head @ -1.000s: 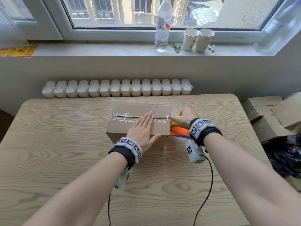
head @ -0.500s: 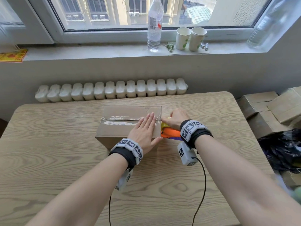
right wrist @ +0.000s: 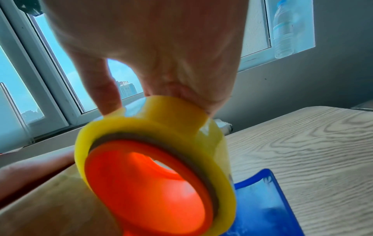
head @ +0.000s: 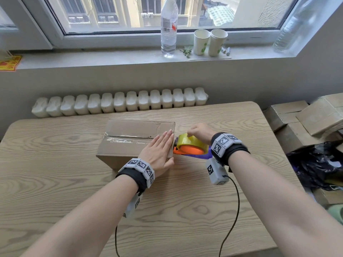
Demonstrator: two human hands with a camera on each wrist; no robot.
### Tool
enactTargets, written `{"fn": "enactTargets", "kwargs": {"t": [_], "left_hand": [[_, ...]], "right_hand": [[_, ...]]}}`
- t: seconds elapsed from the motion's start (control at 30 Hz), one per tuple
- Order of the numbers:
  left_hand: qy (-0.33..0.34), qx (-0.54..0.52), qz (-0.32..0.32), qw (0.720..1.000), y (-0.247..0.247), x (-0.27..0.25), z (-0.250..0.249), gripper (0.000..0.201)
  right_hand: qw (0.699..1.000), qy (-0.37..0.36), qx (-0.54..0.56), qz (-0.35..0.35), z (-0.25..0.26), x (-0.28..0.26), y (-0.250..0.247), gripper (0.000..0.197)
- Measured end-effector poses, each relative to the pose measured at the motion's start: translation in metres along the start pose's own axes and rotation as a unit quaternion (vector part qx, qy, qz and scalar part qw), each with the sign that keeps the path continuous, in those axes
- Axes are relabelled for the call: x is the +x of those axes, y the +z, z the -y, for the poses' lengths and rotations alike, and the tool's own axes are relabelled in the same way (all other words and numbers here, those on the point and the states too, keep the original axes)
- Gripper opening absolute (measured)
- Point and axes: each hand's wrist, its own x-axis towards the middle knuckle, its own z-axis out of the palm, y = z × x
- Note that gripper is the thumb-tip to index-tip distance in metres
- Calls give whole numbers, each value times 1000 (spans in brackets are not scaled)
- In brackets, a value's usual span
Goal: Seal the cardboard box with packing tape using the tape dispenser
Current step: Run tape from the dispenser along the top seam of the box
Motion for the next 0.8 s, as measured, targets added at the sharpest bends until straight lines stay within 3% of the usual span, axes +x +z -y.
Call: {"fn": "enactTargets", "kwargs": {"t": [0.07,0.2,0.4,0.53,0.7,0.8], "left_hand": [[4,-3,1,1000,-1,0,0,84],[8,-14,-2,1000,0,0,2,84],[24,-7,2,1000,3,3,4,79],[32,-15,9,999,2,4,6,82],[20,2,-3,1000,1,4,2,80],[18,23,-13,999,-2,6,-6,79]], "right_hand": [[1000,4,9,7,-5,0,-4,20],[999,38,-18,-20,-25,-4,-7,37],[999,21,28,-17,-30,-13,-16,35],[995,85,9,-57,-51,-25,-23,45],[995,61,57,-54,-59,-34,-38,19],[997,64,25,-43,-54,-37,-42,32]]}}
